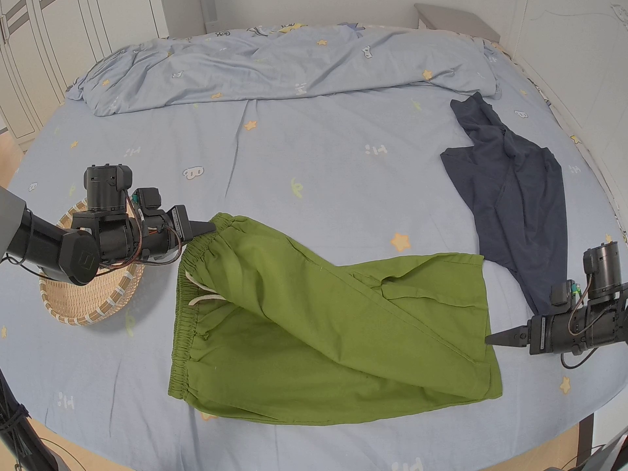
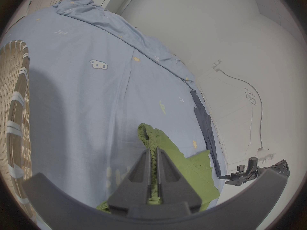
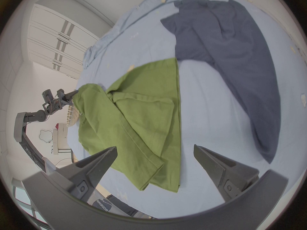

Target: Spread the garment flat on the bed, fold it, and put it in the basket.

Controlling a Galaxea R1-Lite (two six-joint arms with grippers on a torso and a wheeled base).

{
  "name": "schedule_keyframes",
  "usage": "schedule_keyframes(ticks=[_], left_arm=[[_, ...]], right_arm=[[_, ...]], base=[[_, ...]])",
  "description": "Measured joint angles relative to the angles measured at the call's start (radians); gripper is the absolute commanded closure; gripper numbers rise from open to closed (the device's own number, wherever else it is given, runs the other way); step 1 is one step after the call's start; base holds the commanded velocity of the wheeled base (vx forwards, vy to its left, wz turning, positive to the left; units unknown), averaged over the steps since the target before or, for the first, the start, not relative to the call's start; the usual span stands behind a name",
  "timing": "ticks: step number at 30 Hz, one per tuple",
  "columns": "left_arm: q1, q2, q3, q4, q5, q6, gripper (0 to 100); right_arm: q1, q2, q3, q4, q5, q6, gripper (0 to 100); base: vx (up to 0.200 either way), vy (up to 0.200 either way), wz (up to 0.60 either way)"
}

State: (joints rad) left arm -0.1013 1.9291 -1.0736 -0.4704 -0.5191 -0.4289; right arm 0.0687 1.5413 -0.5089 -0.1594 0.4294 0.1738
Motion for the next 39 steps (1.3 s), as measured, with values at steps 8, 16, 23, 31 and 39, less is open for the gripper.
schedule_keyframes(ticks=[8,16,23,31,39], left_arm=[[-0.013,-0.001,0.011,0.0,0.001,0.002,100],[-0.012,-0.005,0.016,0.001,0.0,0.003,100],[-0.012,-0.006,0.017,0.001,0.0,0.003,100],[-0.011,-0.007,0.016,0.001,0.0,0.003,100],[-0.012,-0.008,0.017,0.001,0.0,0.002,100]], right_arm=[[0.004,0.118,0.053,-0.091,0.093,0.003,0],[0.02,0.117,0.077,-0.101,0.154,0.048,0],[0.039,0.095,0.098,-0.143,0.159,0.048,0],[0.042,0.05,0.123,-0.177,0.149,0.047,0],[0.038,0.023,0.127,-0.177,0.148,0.058,0]], base=[[0.0,0.0,0.0],[0.0,0.0,0.0],[0.0,0.0,0.0],[0.0,0.0,0.0],[0.0,0.0,0.0]])
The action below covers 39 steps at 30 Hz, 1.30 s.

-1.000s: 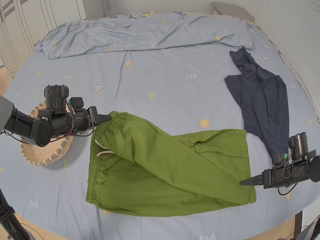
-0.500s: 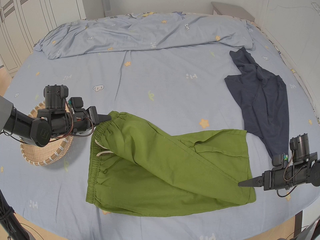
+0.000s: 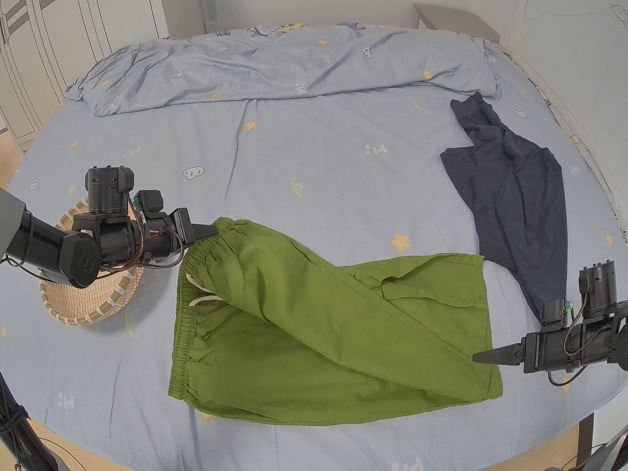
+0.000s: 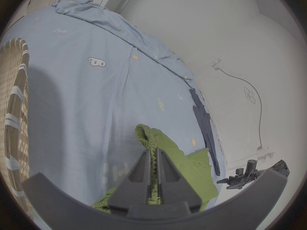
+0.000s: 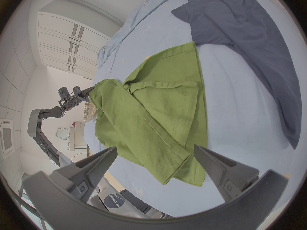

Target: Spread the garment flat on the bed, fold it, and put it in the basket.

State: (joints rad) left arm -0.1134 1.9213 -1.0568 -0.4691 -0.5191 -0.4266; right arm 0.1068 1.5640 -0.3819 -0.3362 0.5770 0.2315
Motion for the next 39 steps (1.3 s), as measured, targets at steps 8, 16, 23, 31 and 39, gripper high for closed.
schedule_keyframes(ticks=[8,16,23,31,39], left_arm=[[0.0,0.0,0.0,0.0,0.0,-0.001,100],[-0.003,0.0,0.0,0.0,0.0,-0.001,100],[-0.003,0.002,-0.001,0.0,0.001,0.0,100],[-0.003,0.004,-0.001,0.0,0.001,0.0,100],[-0.003,0.005,-0.002,0.0,0.001,0.0,100]], right_arm=[[0.013,0.043,0.006,0.004,-0.001,-0.005,0],[0.015,0.105,0.011,-0.005,0.003,-0.01,0],[0.015,0.137,0.005,-0.036,0.037,-0.007,0],[0.015,0.147,0.016,-0.095,0.043,0.001,0],[0.014,0.148,0.018,-0.096,0.042,0.001,100]], base=[[0.0,0.0,0.0],[0.0,0.0,0.0],[0.0,0.0,0.0],[0.0,0.0,0.0],[0.0,0.0,0.0]])
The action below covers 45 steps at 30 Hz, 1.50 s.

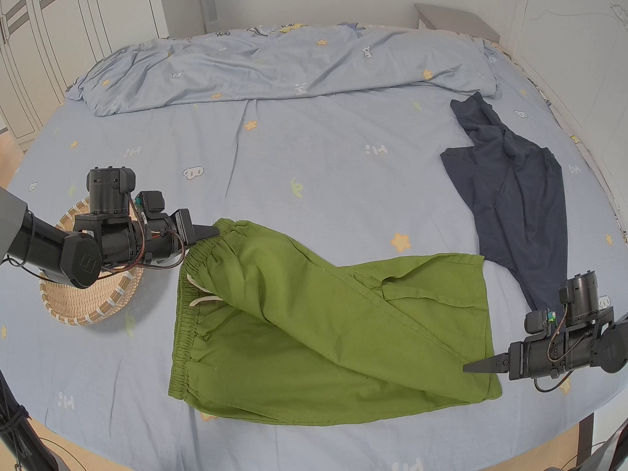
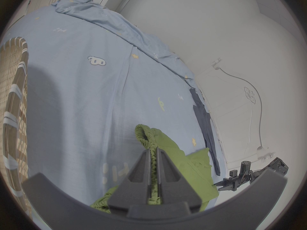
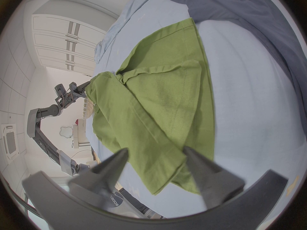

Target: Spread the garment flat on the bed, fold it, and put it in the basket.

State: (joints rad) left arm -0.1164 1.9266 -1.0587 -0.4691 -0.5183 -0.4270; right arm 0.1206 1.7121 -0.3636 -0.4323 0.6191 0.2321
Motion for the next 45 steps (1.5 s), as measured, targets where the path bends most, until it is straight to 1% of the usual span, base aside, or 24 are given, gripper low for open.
schedule_keyframes(ticks=[13,22,24,28,32,36,39,45], left_arm=[[0.002,-0.001,0.0,0.0,0.0,0.0,100],[0.008,-0.007,0.002,0.0,0.0,0.0,100],[0.009,-0.009,0.004,0.0,0.0,0.0,100],[0.01,-0.011,0.008,0.0,0.0,0.006,100],[0.013,-0.018,0.01,0.0,0.004,0.021,100],[0.019,-0.025,0.011,0.0,0.008,0.026,100],[0.023,-0.032,0.01,-0.002,0.009,0.028,100],[0.035,-0.042,0.01,-0.029,0.011,0.032,100]], right_arm=[[-0.009,0.001,0.004,-0.002,-0.003,-0.002,100],[-0.006,-0.037,0.004,0.0,-0.02,-0.009,100],[-0.013,-0.063,0.003,0.003,-0.036,-0.008,100],[-0.028,-0.117,-0.005,0.006,-0.094,-0.008,100],[-0.035,-0.177,-0.021,0.013,-0.125,-0.006,100],[-0.036,-0.22,-0.063,0.021,-0.138,-0.004,100],[-0.036,-0.237,-0.127,0.048,-0.151,-0.004,100],[-0.021,-0.248,-0.319,0.196,-0.196,-0.016,100]], base=[[0.0,0.0,0.0],[0.0,0.0,0.0],[0.0,0.0,0.0],[0.0,0.0,0.0],[0.0,0.0,0.0],[0.0,0.0,0.0],[0.0,0.0,0.0],[0.0,0.0,0.0]])
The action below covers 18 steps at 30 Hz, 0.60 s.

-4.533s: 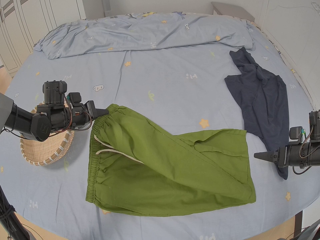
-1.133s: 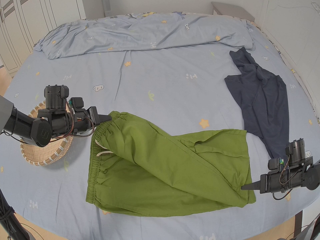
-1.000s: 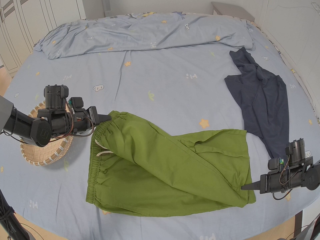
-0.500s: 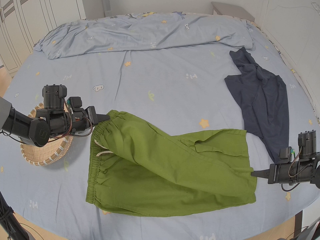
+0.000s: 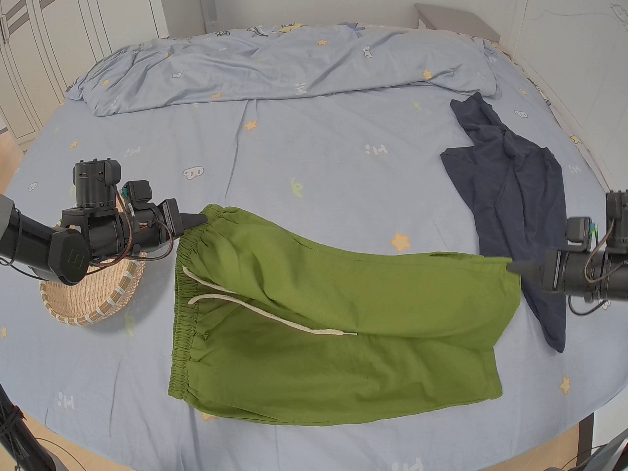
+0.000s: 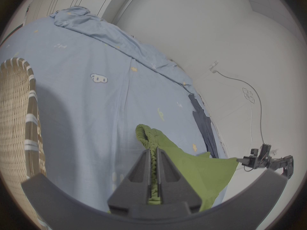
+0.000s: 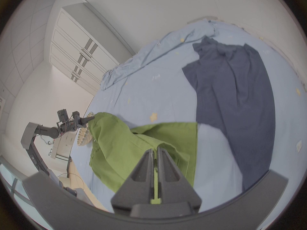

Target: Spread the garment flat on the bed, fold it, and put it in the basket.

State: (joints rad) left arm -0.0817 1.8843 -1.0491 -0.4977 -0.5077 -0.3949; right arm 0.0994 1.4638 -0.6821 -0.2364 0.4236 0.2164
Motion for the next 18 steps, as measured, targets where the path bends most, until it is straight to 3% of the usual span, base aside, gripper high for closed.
schedule_keyframes(ticks=[10,18], left_arm=[[0.023,-0.005,-0.006,-0.064,0.002,0.002,100],[0.047,0.001,-0.045,-0.086,0.004,0.008,100]], right_arm=[[0.032,0.063,-0.427,0.237,-0.118,-0.065,100],[0.058,0.232,-0.664,0.296,-0.252,-0.12,100]], base=[[0.0,0.0,0.0],[0.0,0.0,0.0]])
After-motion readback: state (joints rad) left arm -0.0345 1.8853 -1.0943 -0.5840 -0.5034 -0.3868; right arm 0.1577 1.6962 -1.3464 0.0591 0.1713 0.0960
